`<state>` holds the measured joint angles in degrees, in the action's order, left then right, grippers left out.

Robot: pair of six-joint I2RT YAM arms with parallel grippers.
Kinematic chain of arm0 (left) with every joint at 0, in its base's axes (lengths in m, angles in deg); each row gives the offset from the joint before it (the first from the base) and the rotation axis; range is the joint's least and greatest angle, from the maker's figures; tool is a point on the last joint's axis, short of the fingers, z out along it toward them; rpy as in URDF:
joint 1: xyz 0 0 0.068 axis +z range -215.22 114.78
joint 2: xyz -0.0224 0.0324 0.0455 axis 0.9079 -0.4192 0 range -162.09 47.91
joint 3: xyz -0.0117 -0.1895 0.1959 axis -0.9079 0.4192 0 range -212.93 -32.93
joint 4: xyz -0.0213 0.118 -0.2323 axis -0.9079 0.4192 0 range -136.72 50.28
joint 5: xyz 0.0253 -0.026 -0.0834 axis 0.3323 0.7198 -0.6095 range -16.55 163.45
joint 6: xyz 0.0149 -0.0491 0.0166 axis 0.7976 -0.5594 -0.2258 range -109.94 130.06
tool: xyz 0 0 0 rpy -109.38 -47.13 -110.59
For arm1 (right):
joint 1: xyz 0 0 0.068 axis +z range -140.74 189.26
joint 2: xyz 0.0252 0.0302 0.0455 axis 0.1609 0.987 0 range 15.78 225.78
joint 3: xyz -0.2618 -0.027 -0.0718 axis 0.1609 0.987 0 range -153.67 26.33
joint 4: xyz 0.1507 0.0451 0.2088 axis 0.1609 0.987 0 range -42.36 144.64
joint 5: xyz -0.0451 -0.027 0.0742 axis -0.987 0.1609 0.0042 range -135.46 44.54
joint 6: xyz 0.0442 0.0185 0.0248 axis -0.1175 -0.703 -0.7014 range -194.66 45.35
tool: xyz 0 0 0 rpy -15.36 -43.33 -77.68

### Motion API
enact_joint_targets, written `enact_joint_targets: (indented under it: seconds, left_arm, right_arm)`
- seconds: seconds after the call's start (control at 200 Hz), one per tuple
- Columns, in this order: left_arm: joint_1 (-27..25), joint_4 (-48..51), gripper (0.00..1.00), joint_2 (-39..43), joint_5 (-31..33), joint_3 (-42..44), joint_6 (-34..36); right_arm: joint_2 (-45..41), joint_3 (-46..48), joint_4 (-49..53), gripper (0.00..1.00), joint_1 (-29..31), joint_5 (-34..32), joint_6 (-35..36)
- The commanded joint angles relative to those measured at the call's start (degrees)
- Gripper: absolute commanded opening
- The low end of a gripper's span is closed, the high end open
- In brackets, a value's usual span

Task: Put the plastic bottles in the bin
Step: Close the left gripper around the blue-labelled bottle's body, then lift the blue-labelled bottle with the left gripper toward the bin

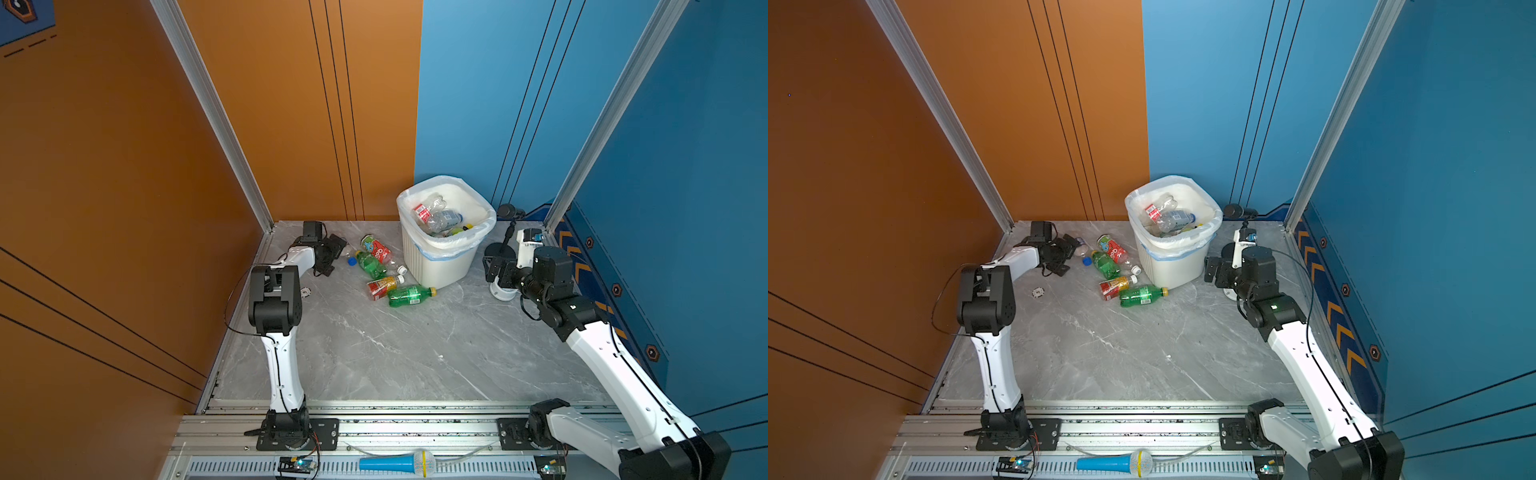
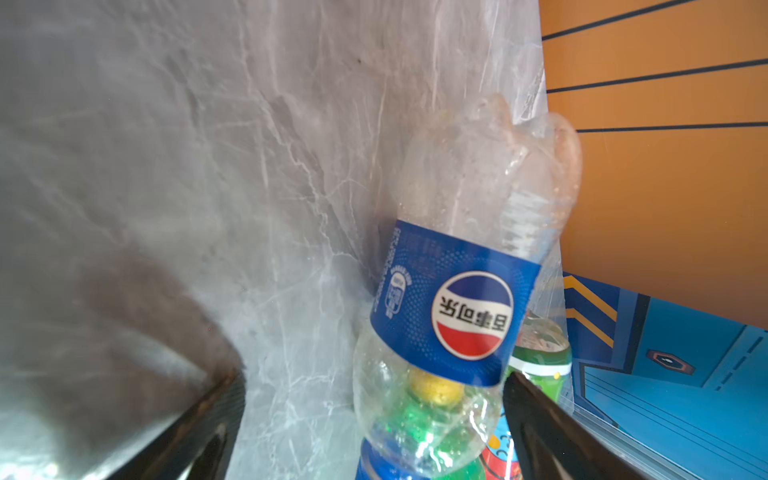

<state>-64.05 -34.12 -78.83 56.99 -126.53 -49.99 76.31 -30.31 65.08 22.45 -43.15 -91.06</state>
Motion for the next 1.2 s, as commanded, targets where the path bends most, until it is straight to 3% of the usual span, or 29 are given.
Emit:
enact_joint_targets:
  seconds: [0.0,0.28,0.776,1.066,1.192]
  left_arm:
    - [-0.09,4.47,0.98,-4.25,-1.89,-3.46,2.56]
    - [-0.78,11.17,0.95,-8.73,-2.96,-12.15,6.98]
    - [-2.04,32.79,0.74,-17.72,1.77,-29.13,17.18]
    - [-2.57,34.43,0.48,-16.23,2.65,-27.72,18.90]
    - [-3.05,34.48,0.46,-12.75,3.13,-26.11,19.86]
  right_arm:
    - [-0.66,0.64,-0.04,1.00,-0.61,1.23,-0.22]
    - [-0.59,0.63,-0.61,1.00,-1.02,1.40,-0.78]
    - [-1.71,0.91,-1.58,1.00,-2.40,3.49,-1.59]
    - [-3.40,1.69,-2.95,1.00,-4.21,5.06,-2.79]
    - [-3.38,1.89,-3.34,1.00,-4.84,6.04,-3.49]
